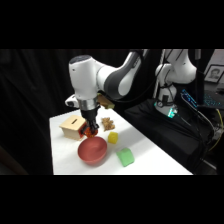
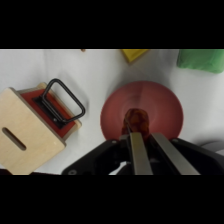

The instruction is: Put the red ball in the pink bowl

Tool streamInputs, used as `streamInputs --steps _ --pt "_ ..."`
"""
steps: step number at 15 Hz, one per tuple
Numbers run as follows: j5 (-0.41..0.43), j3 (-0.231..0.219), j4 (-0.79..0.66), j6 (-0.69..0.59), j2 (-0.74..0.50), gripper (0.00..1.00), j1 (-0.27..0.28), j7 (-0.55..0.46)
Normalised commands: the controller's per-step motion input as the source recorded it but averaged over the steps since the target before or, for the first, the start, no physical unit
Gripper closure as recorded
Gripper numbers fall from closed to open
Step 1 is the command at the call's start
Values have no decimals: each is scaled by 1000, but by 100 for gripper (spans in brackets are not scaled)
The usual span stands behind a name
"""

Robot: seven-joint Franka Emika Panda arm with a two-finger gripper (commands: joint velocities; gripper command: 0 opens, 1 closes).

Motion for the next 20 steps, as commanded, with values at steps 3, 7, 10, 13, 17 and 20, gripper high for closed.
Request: streamInputs --steps 3,7,10,13,17,20 --pt "31 -11 229 169 268 98 -11 -24" --pt "45 -15 211 128 213 98 -9 -31" --pt "75 -3 214 87 177 89 -19 -52" --pt "82 12 194 19 136 60 -5 -59" --pt "97 26 194 -138 81 27 -6 -91" --pt "71 20 153 -248 -23 4 4 -117"
